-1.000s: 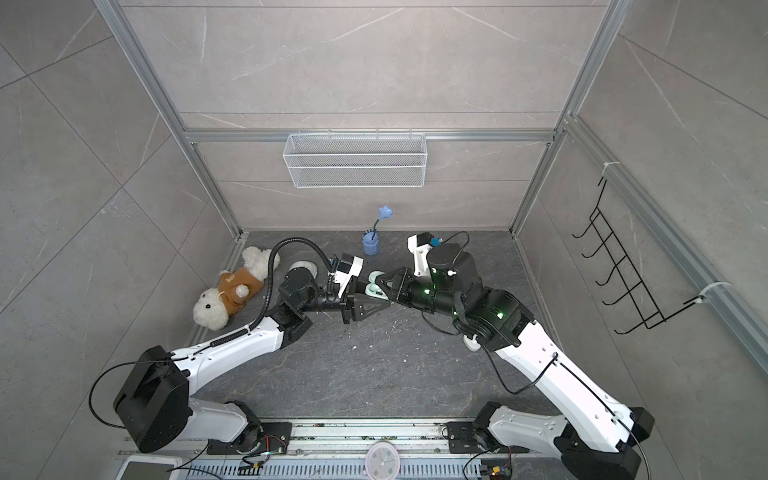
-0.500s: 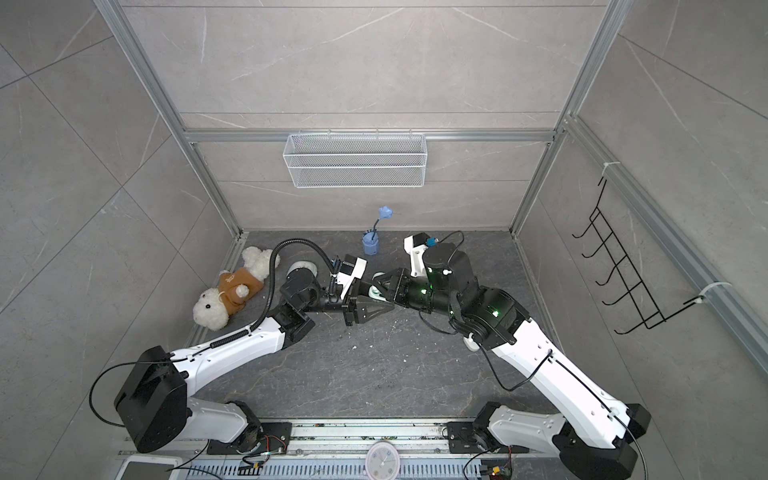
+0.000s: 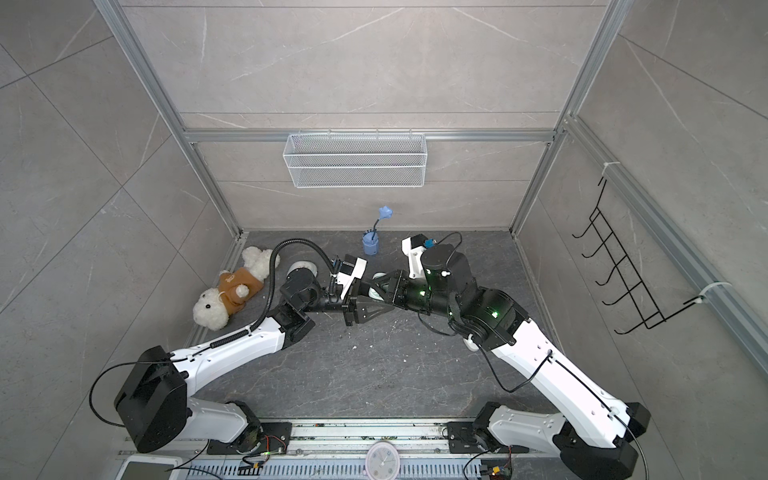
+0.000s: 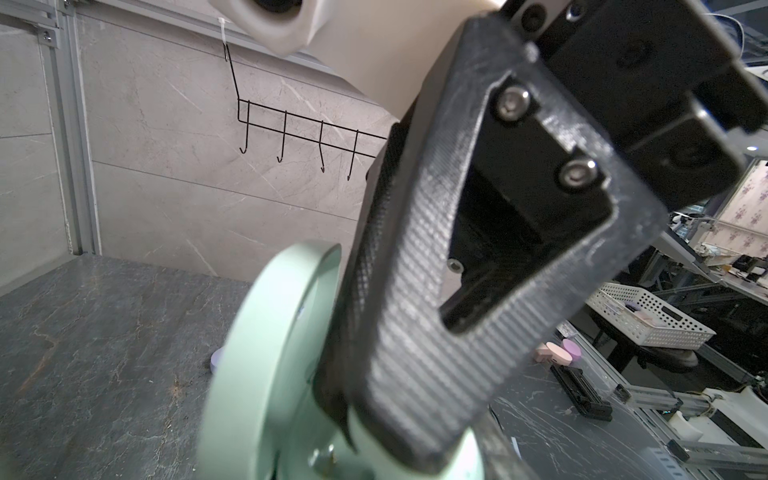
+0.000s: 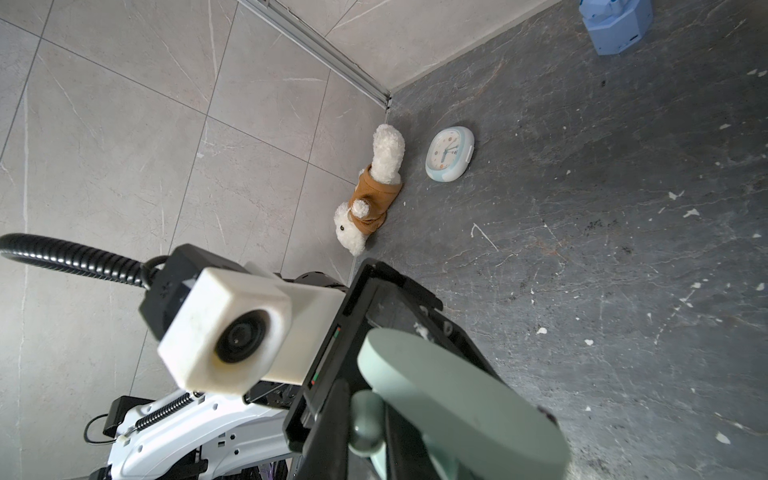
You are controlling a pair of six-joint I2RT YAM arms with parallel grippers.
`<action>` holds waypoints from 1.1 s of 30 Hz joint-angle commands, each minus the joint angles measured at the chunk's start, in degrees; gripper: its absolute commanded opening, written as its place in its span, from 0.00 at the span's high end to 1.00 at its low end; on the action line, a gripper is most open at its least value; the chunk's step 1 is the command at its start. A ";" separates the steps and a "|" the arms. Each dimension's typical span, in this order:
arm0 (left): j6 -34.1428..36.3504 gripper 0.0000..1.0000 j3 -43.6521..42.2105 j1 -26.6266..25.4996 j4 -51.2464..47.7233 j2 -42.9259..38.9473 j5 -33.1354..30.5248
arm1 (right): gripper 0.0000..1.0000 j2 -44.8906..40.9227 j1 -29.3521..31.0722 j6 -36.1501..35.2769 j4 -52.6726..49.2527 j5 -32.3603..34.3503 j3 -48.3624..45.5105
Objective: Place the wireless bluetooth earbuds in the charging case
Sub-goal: 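Press the second earbud into the empty slot of the case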
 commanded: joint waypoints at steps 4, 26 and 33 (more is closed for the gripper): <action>1.60 1.00 1.32 -0.27 3.35 -2.29 -0.16 | 0.87 -0.76 0.49 -0.64 -2.28 0.98 -0.14; 1.81 1.00 1.21 -0.31 2.42 -3.16 -0.40 | 0.72 -1.67 0.54 -0.59 -4.42 2.70 -0.83; 1.95 1.00 1.48 -0.26 1.94 -3.34 -0.46 | 0.68 -1.48 0.50 -0.76 -4.23 2.46 -0.61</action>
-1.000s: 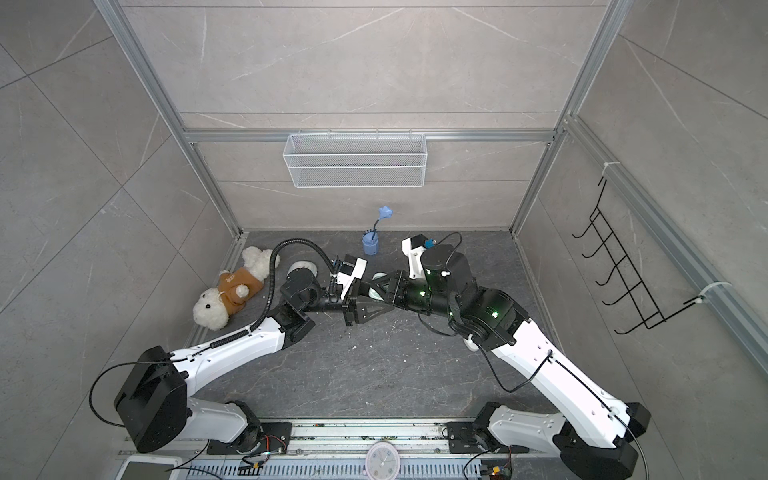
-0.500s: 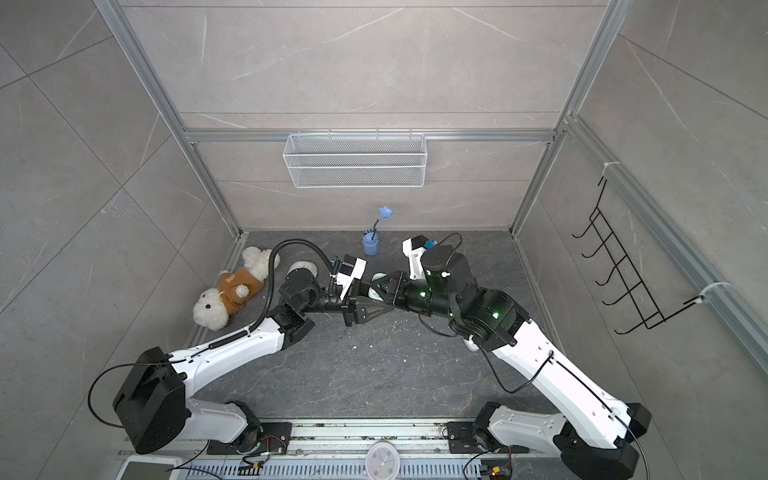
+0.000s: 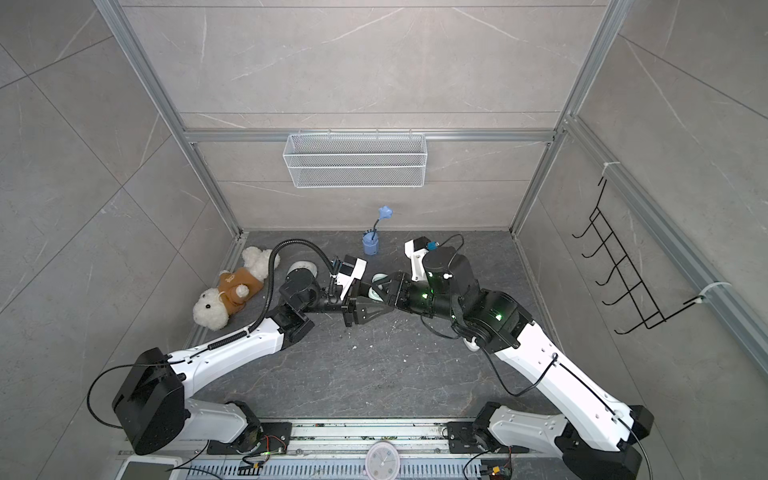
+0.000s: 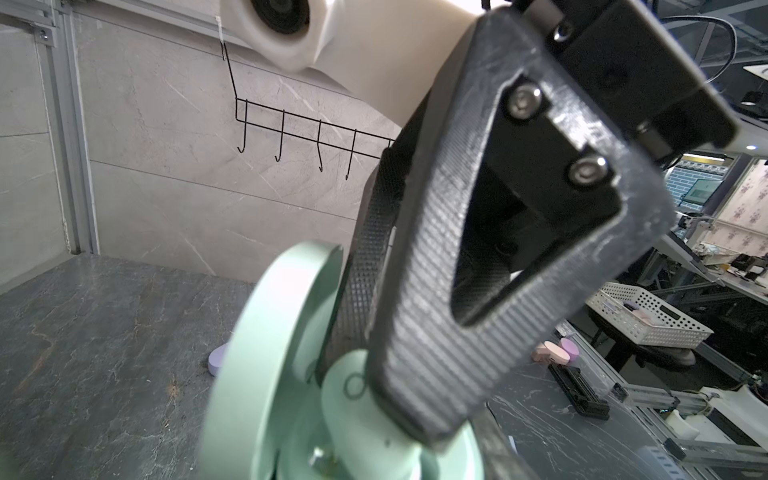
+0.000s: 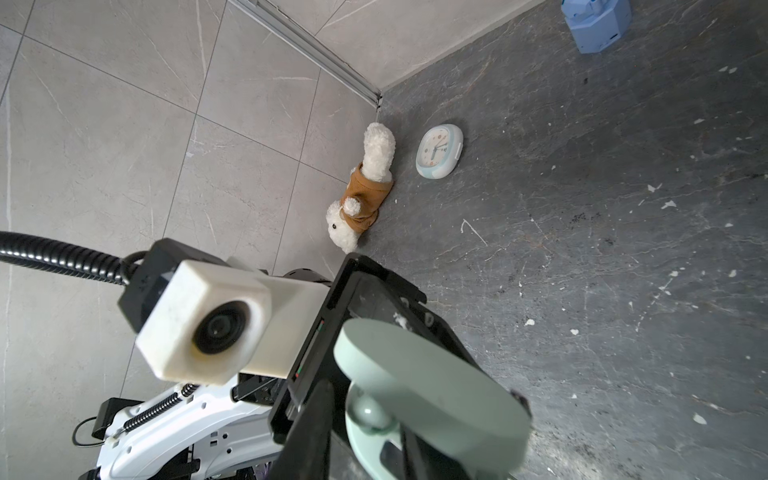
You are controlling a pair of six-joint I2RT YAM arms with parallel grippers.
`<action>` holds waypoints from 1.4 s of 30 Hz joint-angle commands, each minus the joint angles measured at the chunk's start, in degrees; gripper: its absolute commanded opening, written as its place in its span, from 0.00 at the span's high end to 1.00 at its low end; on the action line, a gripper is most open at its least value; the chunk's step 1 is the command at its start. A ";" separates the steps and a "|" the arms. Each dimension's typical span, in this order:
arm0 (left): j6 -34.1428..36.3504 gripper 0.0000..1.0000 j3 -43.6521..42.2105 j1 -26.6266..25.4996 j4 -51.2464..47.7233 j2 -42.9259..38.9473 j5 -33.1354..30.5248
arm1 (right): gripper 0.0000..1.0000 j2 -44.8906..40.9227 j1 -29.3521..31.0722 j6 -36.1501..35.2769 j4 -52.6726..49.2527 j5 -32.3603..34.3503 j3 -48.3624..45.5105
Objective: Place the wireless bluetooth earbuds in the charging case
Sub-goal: 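Press the second earbud into the empty slot of the case, then open the right gripper and pull it back from the case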
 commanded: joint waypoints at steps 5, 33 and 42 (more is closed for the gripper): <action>2.10 1.00 1.50 -0.04 2.61 -2.53 -0.22 | 0.67 -0.50 0.22 -1.03 -2.90 1.46 0.27; 5.90 1.00 -0.17 0.06 -3.51 -4.09 -0.94 | 0.52 0.38 0.23 -5.89 -14.93 4.53 12.32; 6.96 1.00 -0.57 -0.04 -6.28 -5.79 -0.22 | 0.50 7.06 -2.30 -7.63 -22.69 7.07 20.41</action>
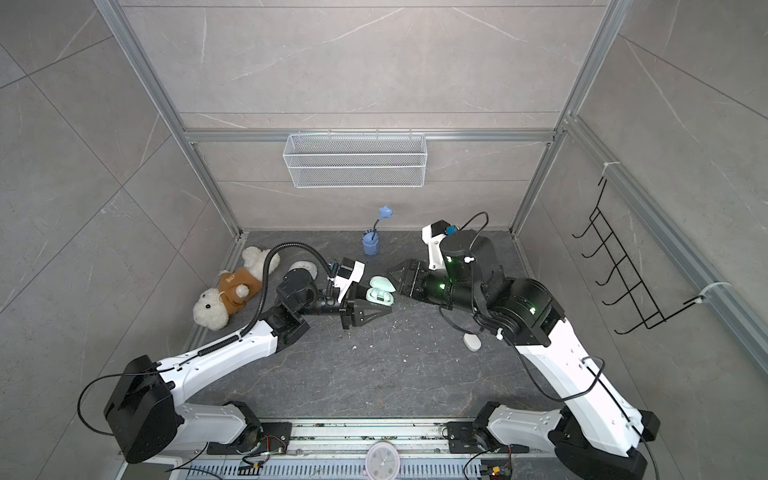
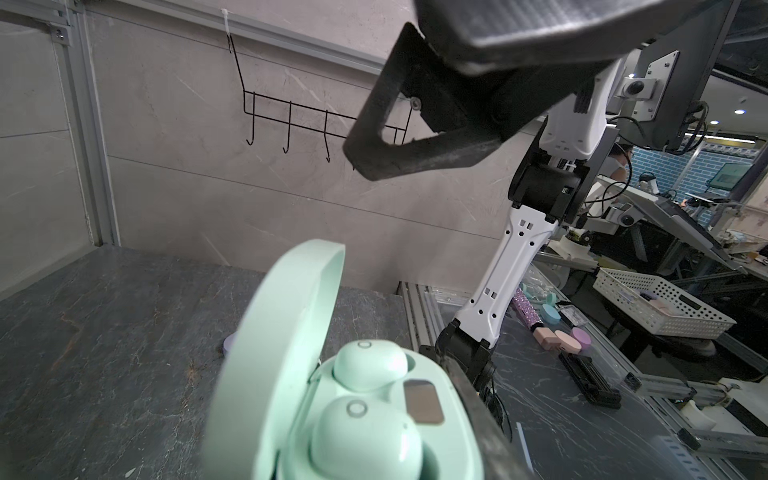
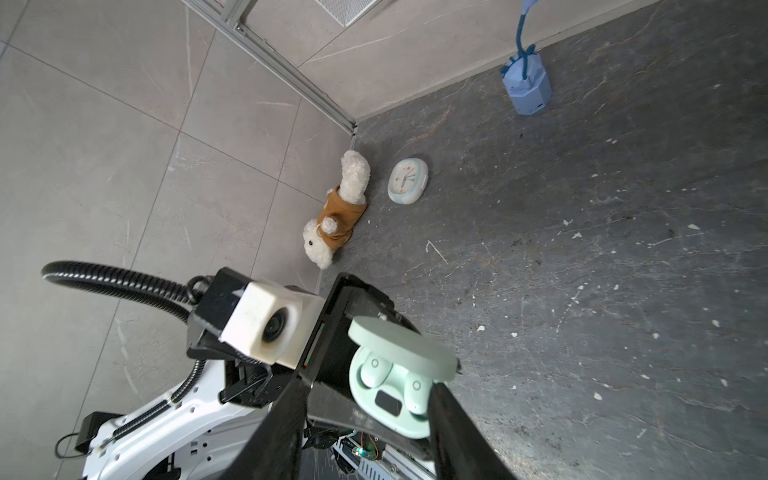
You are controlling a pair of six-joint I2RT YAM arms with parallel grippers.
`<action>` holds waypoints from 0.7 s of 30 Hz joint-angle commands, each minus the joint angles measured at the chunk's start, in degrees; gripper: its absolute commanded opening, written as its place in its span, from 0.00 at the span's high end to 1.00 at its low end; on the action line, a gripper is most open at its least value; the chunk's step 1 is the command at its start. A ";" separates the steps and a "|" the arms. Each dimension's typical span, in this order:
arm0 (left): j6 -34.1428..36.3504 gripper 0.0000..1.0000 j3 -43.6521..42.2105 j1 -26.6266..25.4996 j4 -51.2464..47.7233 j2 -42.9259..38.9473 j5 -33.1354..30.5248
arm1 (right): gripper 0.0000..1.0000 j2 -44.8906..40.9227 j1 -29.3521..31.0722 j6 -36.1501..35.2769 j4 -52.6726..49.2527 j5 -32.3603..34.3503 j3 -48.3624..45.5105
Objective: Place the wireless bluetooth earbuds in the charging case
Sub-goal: 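Open the right gripper and pull it back from the case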
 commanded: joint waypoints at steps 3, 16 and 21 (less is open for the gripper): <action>2.15 1.00 -0.25 0.00 0.61 -2.79 0.88 | 0.49 5.77 -0.57 -2.73 -6.85 0.10 4.24; 2.07 1.00 0.24 -0.04 0.91 -2.07 0.67 | 0.52 5.80 3.84 -3.50 -8.04 -7.08 1.46; 1.80 1.00 0.42 -0.02 1.02 -1.75 0.64 | 0.52 5.85 4.73 -2.97 -10.02 -6.45 0.39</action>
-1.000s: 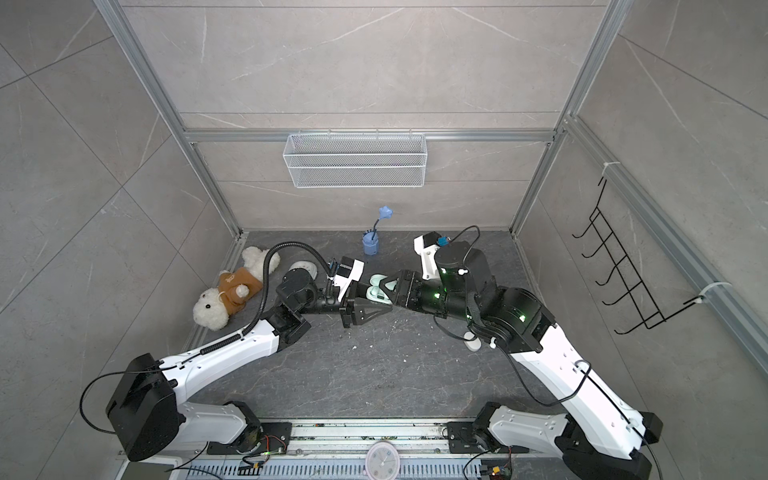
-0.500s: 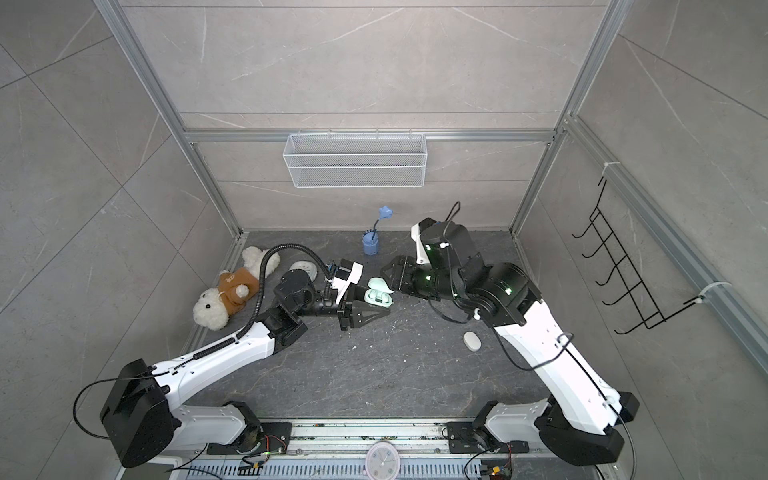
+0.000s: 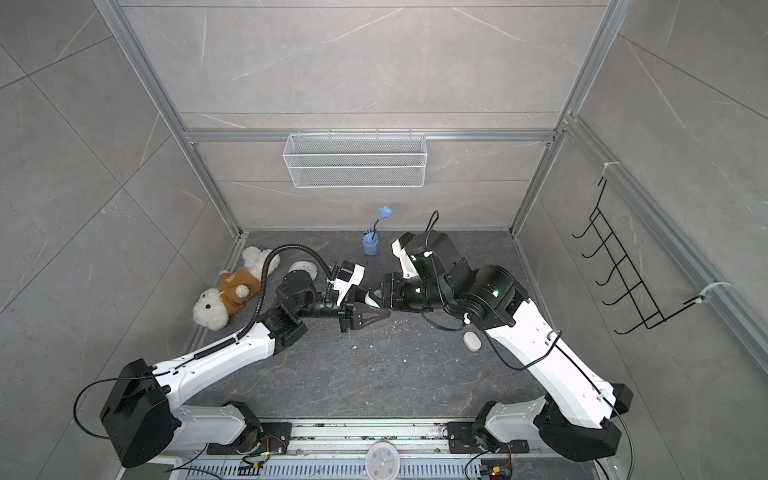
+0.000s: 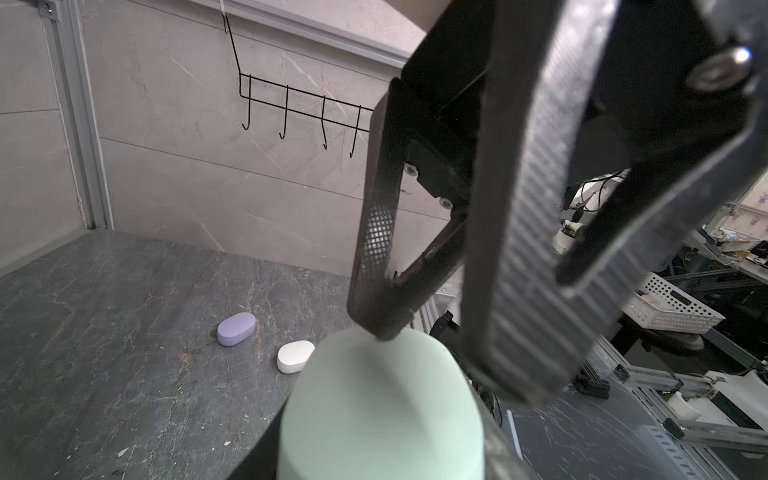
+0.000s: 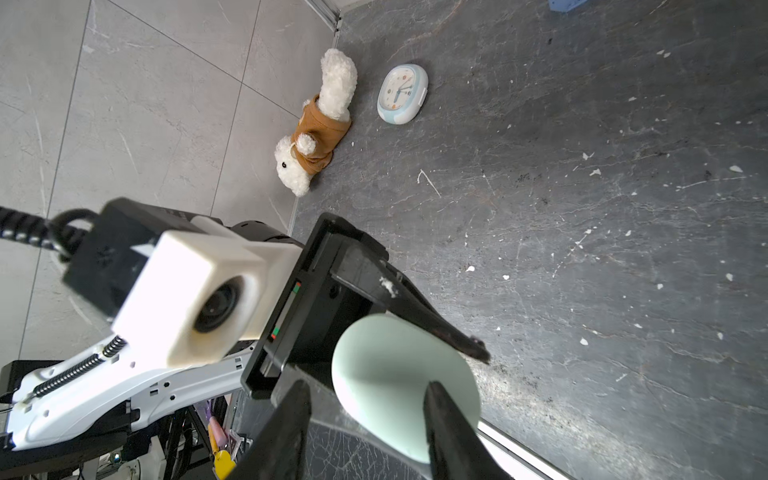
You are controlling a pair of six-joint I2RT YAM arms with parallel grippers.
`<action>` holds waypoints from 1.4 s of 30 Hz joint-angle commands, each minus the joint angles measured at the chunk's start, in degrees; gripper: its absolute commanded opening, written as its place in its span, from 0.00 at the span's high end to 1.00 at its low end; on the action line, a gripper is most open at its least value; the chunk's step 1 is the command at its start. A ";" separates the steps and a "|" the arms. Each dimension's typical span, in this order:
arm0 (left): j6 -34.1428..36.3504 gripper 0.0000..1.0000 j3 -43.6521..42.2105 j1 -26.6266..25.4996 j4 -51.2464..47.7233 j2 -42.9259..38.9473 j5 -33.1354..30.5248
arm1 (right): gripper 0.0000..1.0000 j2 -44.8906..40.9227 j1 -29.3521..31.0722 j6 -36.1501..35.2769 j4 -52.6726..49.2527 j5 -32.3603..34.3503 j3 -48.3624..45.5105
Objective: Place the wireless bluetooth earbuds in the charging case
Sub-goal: 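Open the right gripper and pull it back from the case, then push the case lid shut with the right gripper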
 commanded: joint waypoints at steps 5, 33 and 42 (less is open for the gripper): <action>5.78 1.00 2.41 -0.09 -2.98 -1.18 0.27 | 0.32 -0.47 -1.22 4.20 -6.57 2.35 -0.24; 22.34 1.00 6.85 -1.84 -26.46 -3.90 -3.85 | 0.18 -0.25 -7.37 9.96 3.13 -15.57 -13.18; 22.31 1.00 6.98 -2.07 -26.46 -3.96 -3.90 | 0.26 0.86 -7.38 9.56 2.87 -15.57 -12.83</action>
